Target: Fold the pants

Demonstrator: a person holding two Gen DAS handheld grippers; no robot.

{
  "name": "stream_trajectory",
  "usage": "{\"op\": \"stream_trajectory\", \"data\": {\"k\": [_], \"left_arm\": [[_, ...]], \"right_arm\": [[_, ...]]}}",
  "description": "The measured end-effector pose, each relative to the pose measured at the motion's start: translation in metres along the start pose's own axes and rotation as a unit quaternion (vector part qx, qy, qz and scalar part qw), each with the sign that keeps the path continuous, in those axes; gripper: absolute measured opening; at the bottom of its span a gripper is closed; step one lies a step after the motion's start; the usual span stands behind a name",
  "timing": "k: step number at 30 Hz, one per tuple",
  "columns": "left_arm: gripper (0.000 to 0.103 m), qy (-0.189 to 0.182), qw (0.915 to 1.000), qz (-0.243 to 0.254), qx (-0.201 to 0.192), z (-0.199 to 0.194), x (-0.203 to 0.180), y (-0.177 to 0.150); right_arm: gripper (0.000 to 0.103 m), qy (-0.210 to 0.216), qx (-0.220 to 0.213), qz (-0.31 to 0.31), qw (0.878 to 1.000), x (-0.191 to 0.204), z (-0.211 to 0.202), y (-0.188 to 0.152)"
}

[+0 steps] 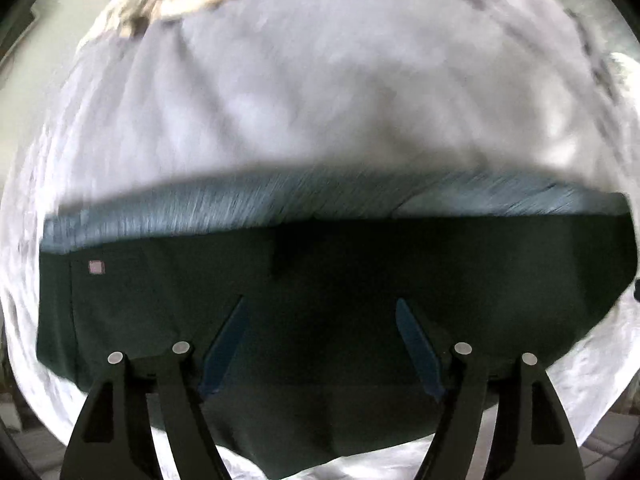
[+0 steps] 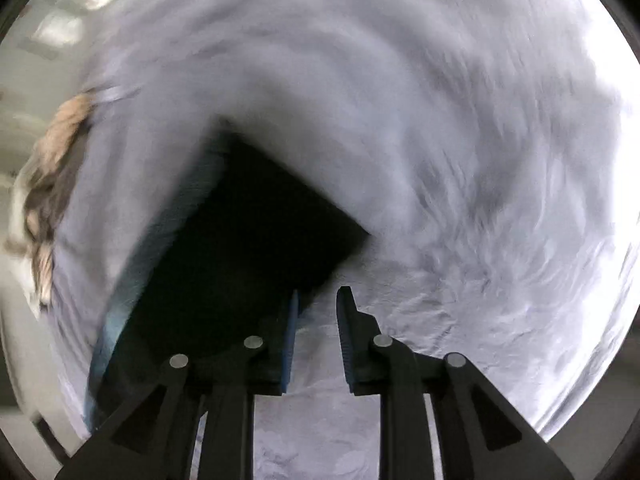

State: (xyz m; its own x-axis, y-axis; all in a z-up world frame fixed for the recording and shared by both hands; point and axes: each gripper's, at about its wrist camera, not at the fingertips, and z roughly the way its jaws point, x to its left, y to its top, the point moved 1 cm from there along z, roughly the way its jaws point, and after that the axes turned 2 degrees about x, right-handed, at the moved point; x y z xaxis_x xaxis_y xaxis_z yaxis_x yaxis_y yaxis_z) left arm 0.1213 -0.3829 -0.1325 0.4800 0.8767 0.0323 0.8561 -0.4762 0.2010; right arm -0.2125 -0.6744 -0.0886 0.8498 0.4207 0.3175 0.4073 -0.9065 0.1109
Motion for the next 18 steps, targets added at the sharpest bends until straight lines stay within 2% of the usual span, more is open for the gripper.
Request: {"op": "stream_trajectory", "data": {"k": [1,3,6,10,13,15,18], "left_arm": [[0.077,0.002,0.9999,0.008,-0.008,-0.002,-0.008,0.005],[0.077,0.005,0.9997,0.021,-0.014,0.004,-0.027,0.018],[0.077,0.026,0.9995,0.013,-0.009,0.033,-0.051,0.041],[0.077,0.04,0.999,-0.017,-0.01,0.055,-0.053,0.05],[0.092,0.049,0.9983,-0.026,-0.017,0.061,-0.046,0.052],[0.093,0.042,0.9985,-0.035,-0.01,0.064,-0.039,0.056],[0.093,0.052,0.9979,-0.037,-0.01,0.055,-0.03,0.057]], "right_arm": [[0.024,0.016,-0.009,-0.038,0.999,0.014,-0.006,-0.003],[0.024,0.048,0.005,-0.113,0.992,0.055,0.0,-0.01],[0.024,0.09,0.038,-0.211,0.973,0.129,0.031,-0.026],[0.025,0.092,0.047,-0.275,0.956,0.19,0.082,-0.037],[0.025,0.059,0.044,-0.282,0.957,0.192,0.107,-0.033],[0.018,0.05,0.028,-0.269,0.961,0.181,0.111,-0.022],[0.021,-0.005,-0.001,-0.228,0.974,0.157,0.097,0.001]]}}
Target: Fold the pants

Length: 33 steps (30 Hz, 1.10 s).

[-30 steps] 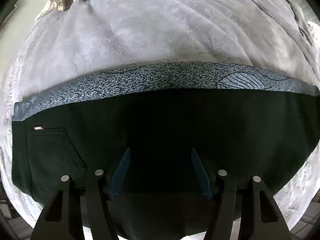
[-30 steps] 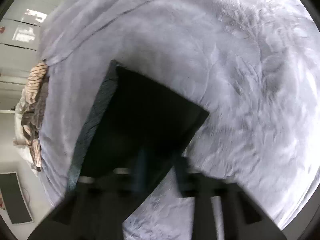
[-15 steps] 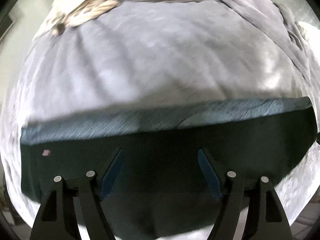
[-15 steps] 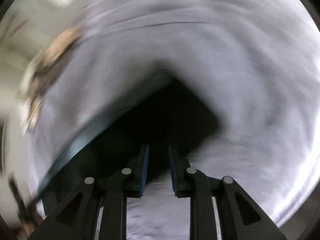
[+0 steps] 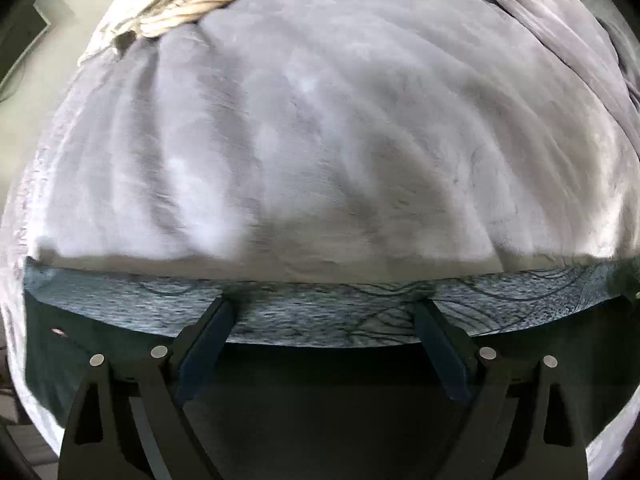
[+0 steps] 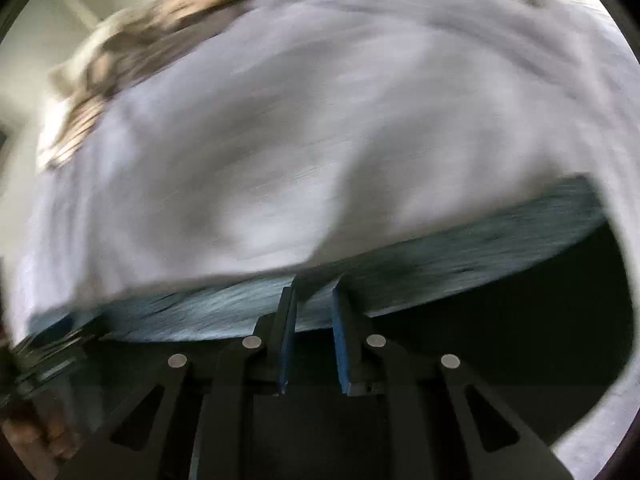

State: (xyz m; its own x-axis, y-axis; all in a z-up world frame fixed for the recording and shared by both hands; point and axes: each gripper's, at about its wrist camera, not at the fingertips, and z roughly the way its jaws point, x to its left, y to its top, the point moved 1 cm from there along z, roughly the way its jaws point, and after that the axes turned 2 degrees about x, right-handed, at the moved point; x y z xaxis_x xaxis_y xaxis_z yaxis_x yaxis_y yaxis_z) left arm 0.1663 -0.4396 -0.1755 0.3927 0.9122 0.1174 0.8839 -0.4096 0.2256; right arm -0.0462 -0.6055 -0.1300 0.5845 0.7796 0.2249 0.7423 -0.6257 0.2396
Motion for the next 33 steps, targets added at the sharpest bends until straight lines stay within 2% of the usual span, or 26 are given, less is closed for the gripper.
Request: {"op": "stream_trajectory", "data": {"k": [3,6,9,10,11,12,14,16,17,20,23,25,27,33], "left_arm": [[0.093,-0.006,0.9997,0.017,-0.013,-0.024,0.008,-0.011],[0.093,0.008,0.9988,0.047,-0.014,-0.038,0.011,-0.033],[0.093,0.019,0.9975,0.067,0.011,-0.038,0.009,-0.071],[0.093,0.023,0.9967,0.072,0.03,-0.032,0.009,-0.088],[0.093,0.032,0.9953,0.076,0.052,-0.025,0.007,-0.102],[0.093,0.037,0.994,0.077,0.069,-0.018,0.006,-0.116],[0.093,0.031,0.9962,0.052,0.062,-0.016,0.011,-0.135],[0.093,0.026,0.9968,0.026,0.07,-0.019,0.015,-0.138],[0.093,0.027,0.9967,0.022,0.074,-0.022,0.014,-0.138],[0.093,0.043,0.9954,0.026,0.082,-0.03,0.009,-0.132],[0.093,0.048,0.9955,0.031,0.076,-0.047,0.003,-0.132],[0.093,0.04,0.9959,0.028,0.077,-0.061,-0.003,-0.139],[0.093,0.035,0.9961,0.028,0.075,-0.076,-0.009,-0.147],[0.093,0.024,0.9964,0.027,0.076,-0.098,-0.019,-0.158]], "right_arm": [[0.024,0.028,0.017,0.03,0.999,-0.02,-0.018,0.002],[0.026,0.053,0.015,-0.016,0.998,-0.014,-0.046,-0.018],[0.029,0.075,0.034,-0.059,0.995,0.011,-0.047,-0.046],[0.032,0.073,0.047,-0.072,0.994,0.018,-0.041,-0.063],[0.039,0.066,0.057,-0.078,0.993,0.021,-0.035,-0.073],[0.04,0.054,0.075,-0.081,0.992,0.021,-0.024,-0.09],[0.04,0.043,0.077,-0.076,0.993,0.02,-0.018,-0.111],[0.04,0.039,0.068,-0.079,0.994,0.022,-0.025,-0.119],[0.041,0.036,0.076,-0.083,0.993,0.023,-0.028,-0.12],[0.042,0.037,0.1,-0.081,0.991,0.022,-0.034,-0.117],[0.042,0.042,0.1,-0.075,0.991,0.02,-0.046,-0.116],[0.047,0.055,0.106,-0.06,0.991,0.013,-0.054,-0.12],[0.057,0.071,0.114,-0.046,0.99,0.015,-0.06,-0.124],[0.066,0.085,0.135,-0.056,0.986,0.029,-0.069,-0.138]]}}
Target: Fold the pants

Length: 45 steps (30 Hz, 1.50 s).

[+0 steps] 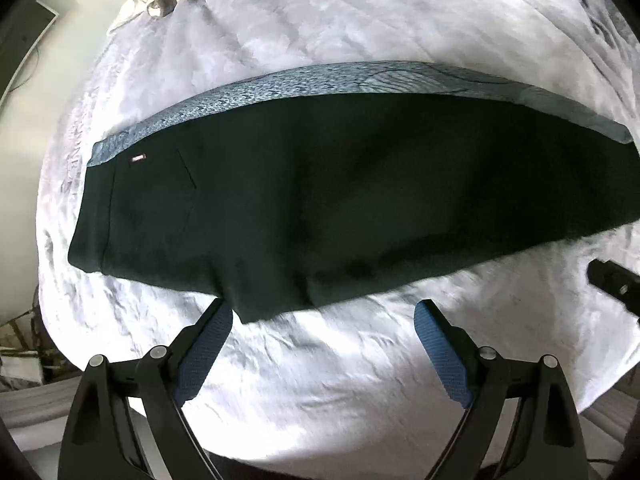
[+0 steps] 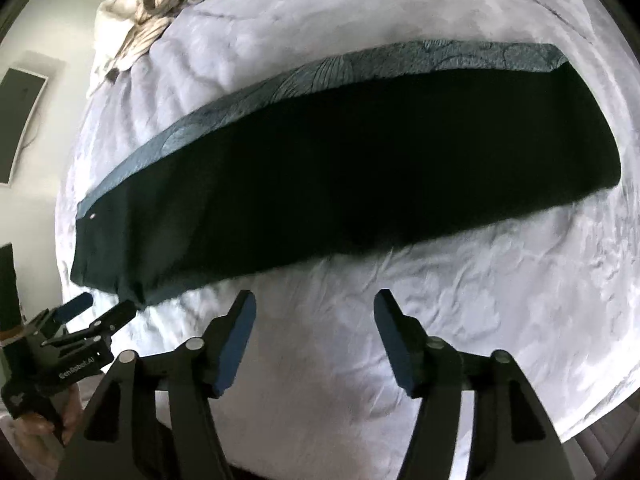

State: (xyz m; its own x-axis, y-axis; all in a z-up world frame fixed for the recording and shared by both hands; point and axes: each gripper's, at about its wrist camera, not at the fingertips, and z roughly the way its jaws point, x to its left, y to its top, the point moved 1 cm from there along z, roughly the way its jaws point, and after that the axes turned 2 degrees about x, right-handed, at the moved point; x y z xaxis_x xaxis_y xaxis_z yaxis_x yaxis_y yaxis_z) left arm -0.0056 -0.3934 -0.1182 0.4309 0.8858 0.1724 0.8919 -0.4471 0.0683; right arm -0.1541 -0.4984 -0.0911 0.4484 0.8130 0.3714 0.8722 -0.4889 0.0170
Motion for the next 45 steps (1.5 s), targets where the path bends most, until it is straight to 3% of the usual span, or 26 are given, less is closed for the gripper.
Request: {"op": "stream_trajectory", "data": {"k": [12,25,30,37,40,42,43,45], "left_arm": [[0.093,-0.016,0.9991,0.039,-0.001,-0.018,-0.028,0.006],[0.093,-0.057,0.9917,0.115,0.005,-0.024,-0.114,0.029],[0.093,-0.07,0.9896,0.125,-0.006,-0.022,-0.151,0.056],[0.093,-0.072,0.9885,0.131,-0.023,0.0,-0.218,0.1],[0.093,-0.064,0.988,0.14,-0.012,0.017,-0.238,0.103],[0.093,-0.054,0.9877,0.147,-0.004,0.028,-0.247,0.101],[0.093,-0.047,0.9876,0.149,-0.01,0.031,-0.25,0.099],[0.093,-0.041,0.9866,0.156,-0.025,0.032,-0.254,0.098]], "right_arm": [[0.07,0.006,0.011,0.055,0.998,-0.022,-0.002,-0.019],[0.07,0.008,-0.004,0.141,0.99,-0.086,-0.005,-0.028],[0.07,0.023,-0.06,0.212,0.975,-0.142,-0.027,-0.013],[0.07,0.078,-0.151,0.308,0.936,-0.217,-0.047,0.014],[0.057,0.106,-0.157,0.34,0.921,-0.235,-0.038,0.02],[0.031,0.125,-0.155,0.35,0.915,-0.242,-0.03,0.026],[0.021,0.126,-0.156,0.349,0.916,-0.244,-0.029,0.029],[0.015,0.118,-0.162,0.34,0.919,-0.243,-0.028,0.032]]}}
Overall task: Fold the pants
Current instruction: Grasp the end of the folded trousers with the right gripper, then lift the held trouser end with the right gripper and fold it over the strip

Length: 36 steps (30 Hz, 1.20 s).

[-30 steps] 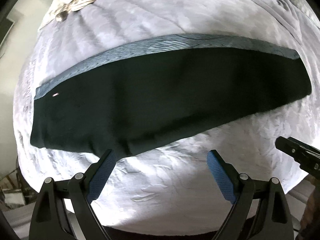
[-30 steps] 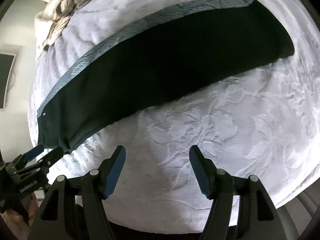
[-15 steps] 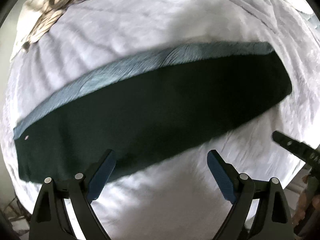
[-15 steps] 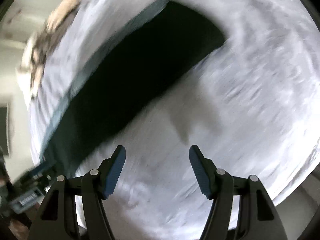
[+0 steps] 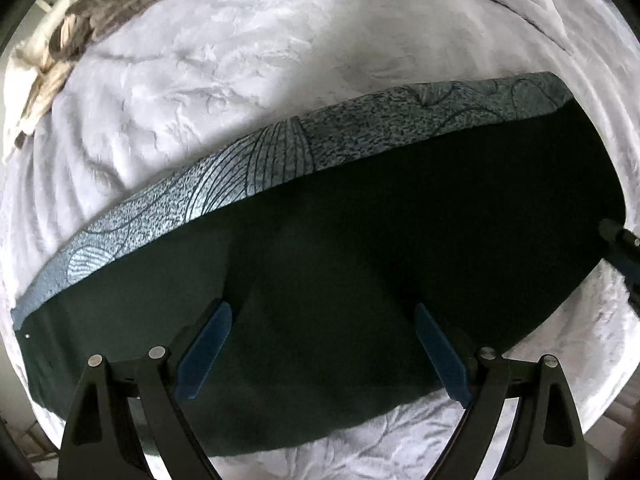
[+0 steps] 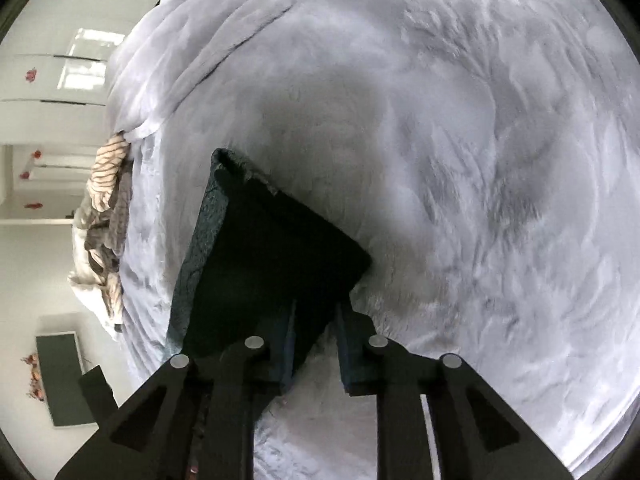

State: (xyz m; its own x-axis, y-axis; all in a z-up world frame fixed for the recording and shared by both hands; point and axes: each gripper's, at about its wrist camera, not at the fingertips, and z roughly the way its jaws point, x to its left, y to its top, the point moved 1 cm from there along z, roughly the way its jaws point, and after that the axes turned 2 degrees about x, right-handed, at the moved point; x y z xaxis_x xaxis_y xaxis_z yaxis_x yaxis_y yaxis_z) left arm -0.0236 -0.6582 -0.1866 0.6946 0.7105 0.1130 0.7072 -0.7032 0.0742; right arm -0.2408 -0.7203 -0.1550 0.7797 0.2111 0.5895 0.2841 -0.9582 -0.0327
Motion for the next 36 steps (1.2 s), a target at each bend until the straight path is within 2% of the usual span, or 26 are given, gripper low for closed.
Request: {"op": "stream_trajectory", "data": {"k": [5,10,15,22,28,34,36], "left_arm": [[0.099,-0.003,1.0,0.001,0.0,0.005,-0.001,0.001],[0.099,-0.007,1.0,-0.002,0.002,0.004,0.002,0.0],[0.1,-0.009,1.0,-0.001,-0.004,0.006,0.003,-0.004],[0.102,-0.009,0.9999,-0.005,-0.008,0.01,0.009,-0.008],[0.102,-0.008,0.9998,-0.01,-0.013,0.01,0.003,-0.014],[0.102,-0.007,0.9997,-0.013,-0.018,0.011,0.001,-0.021],[0.102,-0.006,0.9998,-0.011,-0.018,0.009,0.0,-0.025]], "right_arm": [[0.015,-0.023,0.005,0.001,1.0,-0.003,0.011,-0.002],[0.019,-0.029,0.011,-0.031,0.999,0.006,0.0,-0.007],[0.048,0.005,0.028,-0.033,0.999,-0.001,-0.003,-0.021],[0.048,0.061,0.031,-0.03,0.997,-0.007,0.011,-0.025],[0.048,0.086,0.026,-0.018,0.996,-0.011,0.03,-0.016],[0.053,0.141,0.008,-0.044,0.989,0.015,0.04,-0.004],[0.053,0.138,0.014,-0.04,0.99,0.019,0.051,-0.001]]}}
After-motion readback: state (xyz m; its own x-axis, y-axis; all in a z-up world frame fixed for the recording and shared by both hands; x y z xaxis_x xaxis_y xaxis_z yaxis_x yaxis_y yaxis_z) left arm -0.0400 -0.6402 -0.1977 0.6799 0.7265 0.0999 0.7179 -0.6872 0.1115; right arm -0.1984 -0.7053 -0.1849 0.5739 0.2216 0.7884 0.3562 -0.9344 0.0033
